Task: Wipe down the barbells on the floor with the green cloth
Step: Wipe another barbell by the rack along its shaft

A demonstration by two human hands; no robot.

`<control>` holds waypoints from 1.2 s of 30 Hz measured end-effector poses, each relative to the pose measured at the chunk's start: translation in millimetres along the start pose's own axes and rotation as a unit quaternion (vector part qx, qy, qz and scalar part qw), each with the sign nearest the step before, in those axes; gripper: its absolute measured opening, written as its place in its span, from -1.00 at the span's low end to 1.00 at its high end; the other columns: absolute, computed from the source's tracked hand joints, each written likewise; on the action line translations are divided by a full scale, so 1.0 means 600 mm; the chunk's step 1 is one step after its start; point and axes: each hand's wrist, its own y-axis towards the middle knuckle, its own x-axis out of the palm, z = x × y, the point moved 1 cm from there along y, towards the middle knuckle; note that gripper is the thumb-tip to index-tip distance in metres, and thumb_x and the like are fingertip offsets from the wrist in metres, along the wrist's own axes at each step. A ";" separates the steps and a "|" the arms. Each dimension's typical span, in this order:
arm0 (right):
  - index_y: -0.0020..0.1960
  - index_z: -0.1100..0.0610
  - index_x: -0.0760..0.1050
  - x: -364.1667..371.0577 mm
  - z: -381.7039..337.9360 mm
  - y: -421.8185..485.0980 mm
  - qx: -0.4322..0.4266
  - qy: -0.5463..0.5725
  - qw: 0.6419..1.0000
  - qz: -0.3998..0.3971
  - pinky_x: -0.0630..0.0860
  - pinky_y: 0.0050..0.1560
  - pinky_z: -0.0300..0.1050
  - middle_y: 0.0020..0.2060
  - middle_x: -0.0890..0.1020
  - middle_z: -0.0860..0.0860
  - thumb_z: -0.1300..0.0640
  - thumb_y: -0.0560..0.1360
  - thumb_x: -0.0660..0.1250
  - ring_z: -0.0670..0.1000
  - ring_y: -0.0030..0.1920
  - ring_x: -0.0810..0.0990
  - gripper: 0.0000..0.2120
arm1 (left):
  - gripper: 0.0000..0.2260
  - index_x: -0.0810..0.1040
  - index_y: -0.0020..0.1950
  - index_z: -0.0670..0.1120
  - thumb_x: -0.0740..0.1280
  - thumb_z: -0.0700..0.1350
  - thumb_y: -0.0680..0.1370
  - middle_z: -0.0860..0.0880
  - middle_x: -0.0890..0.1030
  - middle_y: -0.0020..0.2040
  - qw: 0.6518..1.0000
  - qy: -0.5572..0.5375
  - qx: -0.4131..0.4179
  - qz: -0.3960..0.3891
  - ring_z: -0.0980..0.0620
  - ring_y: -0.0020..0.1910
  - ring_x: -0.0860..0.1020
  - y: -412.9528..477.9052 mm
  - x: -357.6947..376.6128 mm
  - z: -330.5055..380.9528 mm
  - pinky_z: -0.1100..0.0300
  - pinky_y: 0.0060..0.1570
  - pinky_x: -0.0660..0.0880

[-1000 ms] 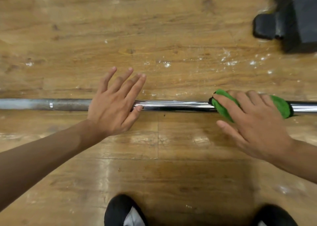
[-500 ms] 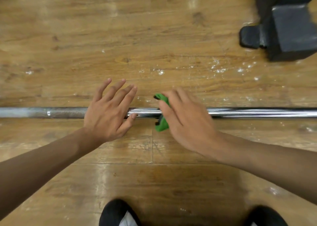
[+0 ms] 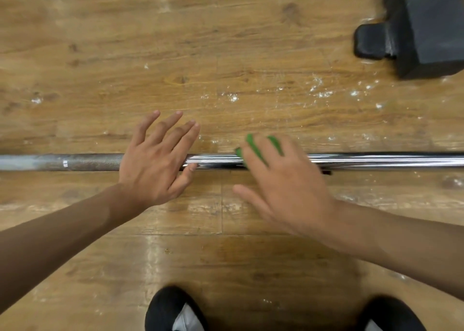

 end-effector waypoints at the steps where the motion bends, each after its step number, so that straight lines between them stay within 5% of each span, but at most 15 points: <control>1: 0.52 0.20 0.37 0.002 -0.029 0.022 -0.015 -0.002 1.000 -0.001 0.50 0.29 0.19 0.40 0.50 0.20 -0.35 0.66 -0.16 0.24 0.29 0.51 -0.23 | -0.36 0.45 0.52 -0.25 -0.07 0.17 0.70 -0.22 0.57 0.41 1.000 0.000 -0.004 -0.004 -0.26 0.54 0.39 0.000 -0.001 0.000 -0.26 0.57 0.14; 7: 0.42 0.13 0.46 -0.010 -0.017 0.030 -0.039 0.031 0.999 -0.014 0.52 0.12 0.08 0.25 0.59 0.10 -0.29 0.69 -0.25 0.15 0.13 0.55 -0.28 | -0.35 0.47 0.50 -0.26 -0.05 0.18 0.69 -0.21 0.56 0.43 1.000 -0.002 -0.012 -0.006 -0.27 0.54 0.39 0.001 -0.002 -0.001 -0.27 0.57 0.13; 12: 0.27 0.14 0.55 -0.021 0.113 -0.068 0.052 0.074 0.996 0.027 0.43 0.04 0.11 0.09 0.61 0.08 -0.20 0.72 -0.20 0.16 0.01 0.51 -0.35 | -0.33 0.46 0.51 -0.24 -0.07 0.21 0.69 -0.22 0.54 0.45 1.000 0.011 0.014 -0.017 -0.31 0.55 0.36 0.001 0.002 -0.008 -0.31 0.56 0.10; 16: 0.28 0.19 0.57 -0.022 0.095 -0.064 0.080 0.033 0.996 0.030 0.34 0.13 0.16 0.16 0.62 0.15 -0.24 0.71 -0.18 0.25 0.08 0.54 -0.30 | -0.32 0.44 0.53 -0.23 -0.04 0.22 0.67 -0.22 0.53 0.46 0.999 0.019 0.020 -0.017 -0.32 0.54 0.36 0.005 0.004 -0.011 -0.35 0.54 0.13; 22: 0.43 0.17 0.49 -0.010 -0.034 0.072 0.013 0.030 0.999 0.020 0.36 0.24 0.16 0.26 0.58 0.10 -0.29 0.67 -0.20 0.24 0.15 0.53 -0.26 | -0.30 0.45 0.51 -0.24 -0.06 0.26 0.67 -0.26 0.52 0.46 1.000 0.007 0.000 -0.005 -0.36 0.51 0.39 0.037 0.007 -0.032 -0.33 0.51 0.18; 26: 0.52 0.12 0.40 -0.017 0.018 0.080 -0.022 0.005 1.000 0.009 0.29 0.39 0.15 0.38 0.54 0.09 -0.30 0.68 -0.20 0.22 0.27 0.52 -0.28 | -0.35 0.52 0.42 -0.23 0.02 0.24 0.65 -0.28 0.49 0.46 1.000 0.003 -0.028 0.005 -0.37 0.49 0.38 0.071 0.007 -0.049 -0.28 0.53 0.14; 32: 0.38 0.20 0.52 -0.031 0.216 -0.027 0.111 -0.018 0.992 0.065 0.32 0.20 0.21 0.28 0.56 0.22 -0.19 0.72 -0.08 0.29 0.14 0.49 -0.38 | -0.33 0.48 0.51 -0.10 -0.02 0.32 0.65 -0.26 0.45 0.50 0.998 -0.009 -0.045 0.043 -0.33 0.53 0.33 0.075 0.022 -0.056 -0.29 0.57 0.06; 36: 0.50 0.25 0.40 -0.018 0.176 0.003 0.161 -0.037 0.983 0.080 0.32 0.29 0.29 0.42 0.43 0.31 -0.21 0.68 0.01 0.38 0.29 0.41 -0.36 | -0.33 0.51 0.50 -0.09 0.02 0.34 0.64 -0.19 0.51 0.47 0.995 -0.007 -0.065 0.076 -0.29 0.55 0.34 0.109 0.032 -0.066 -0.31 0.56 0.08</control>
